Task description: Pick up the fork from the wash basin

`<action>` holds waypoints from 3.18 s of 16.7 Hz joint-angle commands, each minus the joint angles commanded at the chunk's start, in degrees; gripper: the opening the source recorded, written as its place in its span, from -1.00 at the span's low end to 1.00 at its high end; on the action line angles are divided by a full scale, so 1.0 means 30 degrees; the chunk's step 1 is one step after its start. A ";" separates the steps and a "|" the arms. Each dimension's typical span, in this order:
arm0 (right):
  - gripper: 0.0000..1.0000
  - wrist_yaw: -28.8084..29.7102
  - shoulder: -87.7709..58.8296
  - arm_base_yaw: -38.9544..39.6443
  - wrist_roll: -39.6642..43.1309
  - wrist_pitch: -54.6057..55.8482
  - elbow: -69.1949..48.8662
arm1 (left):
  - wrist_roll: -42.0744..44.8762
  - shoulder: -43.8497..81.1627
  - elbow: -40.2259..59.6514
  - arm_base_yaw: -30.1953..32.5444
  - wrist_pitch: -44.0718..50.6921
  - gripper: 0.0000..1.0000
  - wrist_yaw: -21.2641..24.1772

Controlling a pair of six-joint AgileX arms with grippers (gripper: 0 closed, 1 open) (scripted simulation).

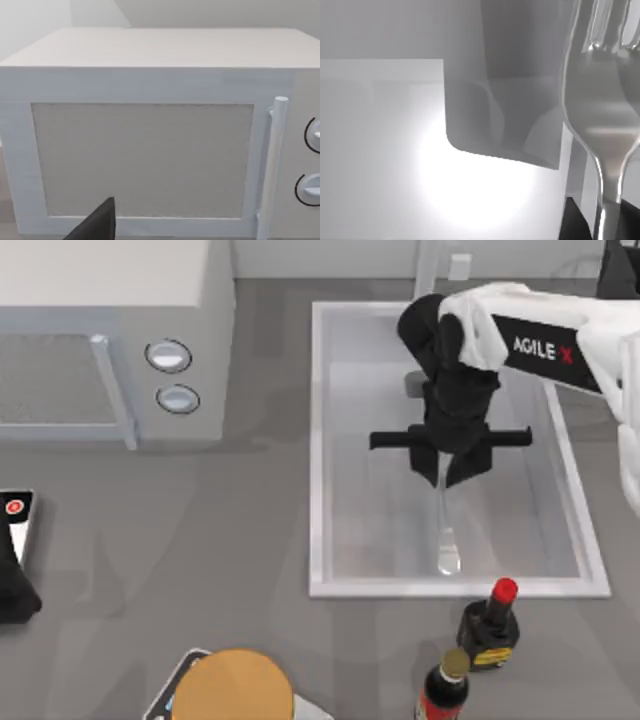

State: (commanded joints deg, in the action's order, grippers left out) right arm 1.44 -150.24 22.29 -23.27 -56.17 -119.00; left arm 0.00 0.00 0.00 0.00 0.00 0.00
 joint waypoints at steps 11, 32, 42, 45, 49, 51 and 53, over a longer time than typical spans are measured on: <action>-1.00 -0.0028 0.2029 -0.0046 0.0062 -0.8104 -0.5984 | 0.0000 0.0000 0.0000 0.0000 0.0000 1.00 0.0000; -1.00 -0.0474 1.7215 -0.8315 0.8406 -0.7275 1.0804 | 0.0000 0.0000 0.0000 0.0000 0.0000 1.00 0.0000; -1.00 -0.0462 1.6748 -0.8290 0.8404 -0.4061 1.3563 | 0.0000 0.0000 0.0000 0.0000 0.0000 1.00 0.0000; -1.00 -0.0468 1.6284 -0.8291 0.8381 -0.0938 1.5901 | 0.0000 0.0000 0.0000 0.0000 0.0000 1.00 0.0000; -1.00 -0.0473 1.5843 -0.8294 0.8363 0.0941 1.7643 | 0.0000 0.0000 0.0000 0.0000 0.0000 1.00 0.0000; -1.00 -0.0473 1.5840 -0.8294 0.8363 0.0950 1.7651 | 0.0000 0.0000 0.0000 0.0000 0.0000 1.00 0.0000; -0.85 -0.0473 1.5840 -0.8294 0.8363 0.0950 1.7651 | 0.0000 0.0000 0.0000 0.0000 0.0000 1.00 0.0000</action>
State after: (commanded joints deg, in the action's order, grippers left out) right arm 0.02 -102.72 -2.59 1.82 -53.32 -66.05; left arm 0.00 0.00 0.00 0.00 0.00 0.00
